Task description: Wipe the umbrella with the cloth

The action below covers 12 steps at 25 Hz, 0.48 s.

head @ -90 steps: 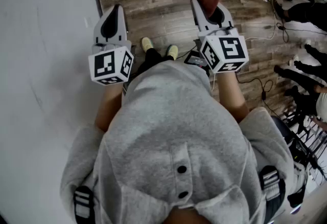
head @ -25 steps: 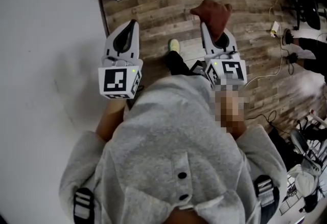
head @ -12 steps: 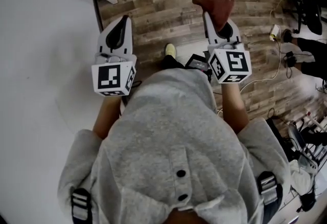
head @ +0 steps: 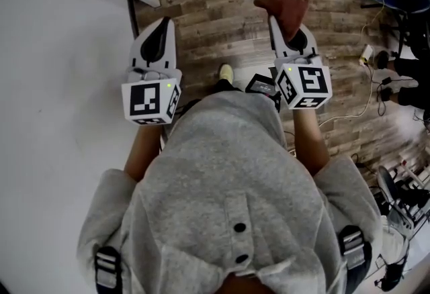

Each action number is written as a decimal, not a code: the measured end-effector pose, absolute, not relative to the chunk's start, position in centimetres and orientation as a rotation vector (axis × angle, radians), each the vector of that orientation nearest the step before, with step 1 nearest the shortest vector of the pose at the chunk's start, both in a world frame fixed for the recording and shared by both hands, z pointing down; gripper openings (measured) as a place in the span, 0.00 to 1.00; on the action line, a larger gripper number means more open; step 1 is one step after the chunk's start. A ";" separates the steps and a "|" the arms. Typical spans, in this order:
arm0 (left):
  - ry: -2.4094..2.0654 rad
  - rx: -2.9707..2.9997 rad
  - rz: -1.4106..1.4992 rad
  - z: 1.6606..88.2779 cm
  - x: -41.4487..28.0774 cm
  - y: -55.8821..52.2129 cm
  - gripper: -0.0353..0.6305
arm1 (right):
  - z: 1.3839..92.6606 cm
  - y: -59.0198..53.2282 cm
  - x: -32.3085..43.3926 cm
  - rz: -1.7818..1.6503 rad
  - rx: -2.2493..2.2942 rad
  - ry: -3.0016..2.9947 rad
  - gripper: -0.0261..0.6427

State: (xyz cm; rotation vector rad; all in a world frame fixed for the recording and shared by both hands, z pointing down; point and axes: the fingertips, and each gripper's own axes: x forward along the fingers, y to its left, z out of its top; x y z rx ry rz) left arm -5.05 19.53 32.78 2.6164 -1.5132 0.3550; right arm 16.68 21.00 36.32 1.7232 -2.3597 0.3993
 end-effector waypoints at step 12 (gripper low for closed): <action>-1.585 2.609 0.348 32.3 -4.4 18.6 0.08 | 35.8 19.7 16.0 0.392 1.672 -2.438 0.17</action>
